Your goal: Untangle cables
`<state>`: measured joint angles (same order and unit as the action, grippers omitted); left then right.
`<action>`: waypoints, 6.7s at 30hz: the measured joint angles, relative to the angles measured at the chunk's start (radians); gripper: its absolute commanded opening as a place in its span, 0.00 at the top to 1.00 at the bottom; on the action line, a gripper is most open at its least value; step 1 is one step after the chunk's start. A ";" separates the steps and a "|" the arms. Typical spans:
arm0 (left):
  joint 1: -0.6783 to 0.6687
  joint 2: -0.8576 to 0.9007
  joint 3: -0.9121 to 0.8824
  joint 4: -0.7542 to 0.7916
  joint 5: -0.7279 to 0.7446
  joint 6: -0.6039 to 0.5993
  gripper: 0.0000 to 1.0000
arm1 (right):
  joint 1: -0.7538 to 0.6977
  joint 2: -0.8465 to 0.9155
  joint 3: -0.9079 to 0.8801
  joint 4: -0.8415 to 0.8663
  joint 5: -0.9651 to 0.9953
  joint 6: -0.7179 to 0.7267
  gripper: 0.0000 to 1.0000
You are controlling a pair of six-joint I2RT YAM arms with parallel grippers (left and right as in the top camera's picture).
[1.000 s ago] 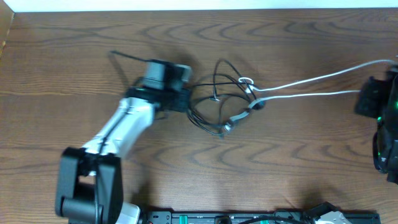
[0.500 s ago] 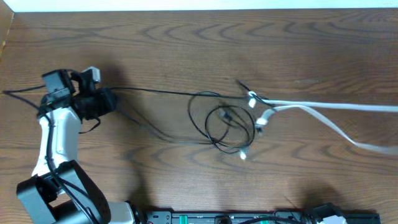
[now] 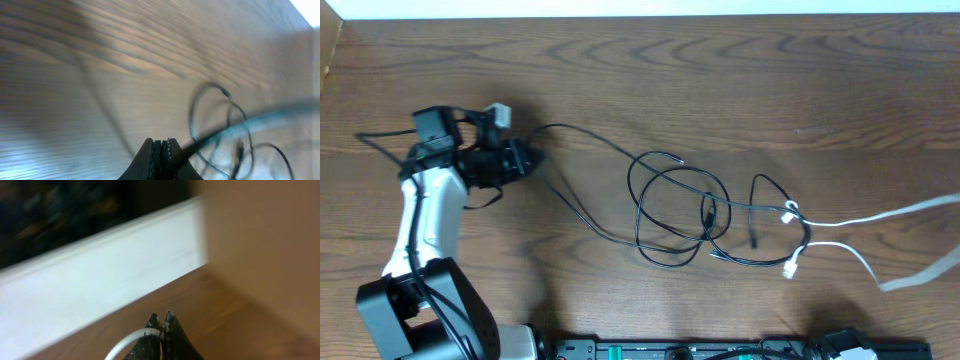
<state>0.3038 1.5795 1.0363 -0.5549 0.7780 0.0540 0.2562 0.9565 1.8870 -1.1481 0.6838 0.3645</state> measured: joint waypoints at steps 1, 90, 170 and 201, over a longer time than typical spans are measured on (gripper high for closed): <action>-0.027 -0.003 0.000 -0.014 0.006 0.002 0.93 | 0.000 0.020 -0.011 0.009 -0.074 0.000 0.99; -0.128 -0.501 0.000 -0.190 -0.003 0.105 0.16 | -0.693 0.352 -0.352 -0.161 -0.414 0.116 0.99; -0.938 -0.120 0.010 0.378 -0.621 0.204 0.92 | -0.689 0.351 -0.353 -0.194 -0.845 -0.240 0.99; -0.247 -0.441 0.012 0.088 -0.812 0.033 0.92 | -0.680 0.351 -0.353 -0.184 -0.847 -0.240 0.99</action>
<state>0.0566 1.1389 1.0481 -0.4667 -0.0341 0.0872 -0.4236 1.3071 1.5341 -1.3319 -0.1631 0.1246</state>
